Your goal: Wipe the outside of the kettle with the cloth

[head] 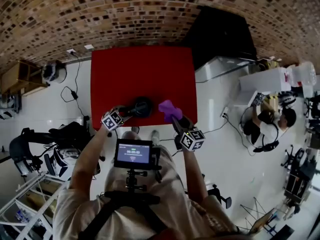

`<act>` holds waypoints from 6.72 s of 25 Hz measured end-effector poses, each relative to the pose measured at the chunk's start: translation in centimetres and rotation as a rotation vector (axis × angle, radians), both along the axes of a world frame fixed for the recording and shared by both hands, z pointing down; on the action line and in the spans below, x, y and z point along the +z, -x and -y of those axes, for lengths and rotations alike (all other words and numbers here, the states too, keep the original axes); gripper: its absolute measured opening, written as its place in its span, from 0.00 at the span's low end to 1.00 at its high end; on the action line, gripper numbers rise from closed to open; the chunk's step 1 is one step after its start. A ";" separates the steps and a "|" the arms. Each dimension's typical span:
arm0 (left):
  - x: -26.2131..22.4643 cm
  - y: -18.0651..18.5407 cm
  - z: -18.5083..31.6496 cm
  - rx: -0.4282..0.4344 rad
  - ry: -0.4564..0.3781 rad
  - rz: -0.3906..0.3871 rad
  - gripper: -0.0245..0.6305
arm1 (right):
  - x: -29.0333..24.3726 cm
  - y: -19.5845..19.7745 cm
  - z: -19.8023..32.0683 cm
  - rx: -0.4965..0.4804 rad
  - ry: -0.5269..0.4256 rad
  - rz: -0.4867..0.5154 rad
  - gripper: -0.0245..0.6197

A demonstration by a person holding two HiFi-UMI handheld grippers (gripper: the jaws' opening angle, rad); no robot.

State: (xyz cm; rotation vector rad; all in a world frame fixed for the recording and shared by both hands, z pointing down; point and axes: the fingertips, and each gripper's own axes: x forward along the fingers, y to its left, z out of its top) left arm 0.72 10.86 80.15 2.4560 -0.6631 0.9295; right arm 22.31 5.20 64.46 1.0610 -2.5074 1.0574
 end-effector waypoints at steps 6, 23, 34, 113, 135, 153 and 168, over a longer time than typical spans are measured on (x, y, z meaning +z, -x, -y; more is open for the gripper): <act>-1.4 -1.4 1.1 0.021 0.042 -0.021 0.19 | 0.4 1.8 2.2 0.048 0.001 -0.004 0.30; -10.4 4.2 10.1 -0.199 0.140 -0.312 0.19 | -5.4 15.5 4.1 -0.246 -0.253 -0.172 0.30; -22.3 4.7 11.7 -0.126 -0.010 -0.466 0.19 | -8.7 18.1 6.6 -0.227 -0.304 -0.099 0.30; -31.4 9.3 12.4 -0.199 -0.186 -0.579 0.19 | -9.3 21.1 3.8 -0.197 -0.143 -0.065 0.30; -35.1 10.1 9.2 -0.085 -0.188 -0.743 0.19 | -10.2 15.4 16.3 -0.079 -0.164 0.012 0.30; -33.9 11.5 12.3 -0.215 -0.241 -0.674 0.19 | -8.7 23.5 2.4 -0.333 -0.027 0.086 0.30; -36.7 12.4 8.9 -0.057 -0.229 -0.787 0.19 | -10.3 21.9 17.1 -0.277 -0.042 0.215 0.30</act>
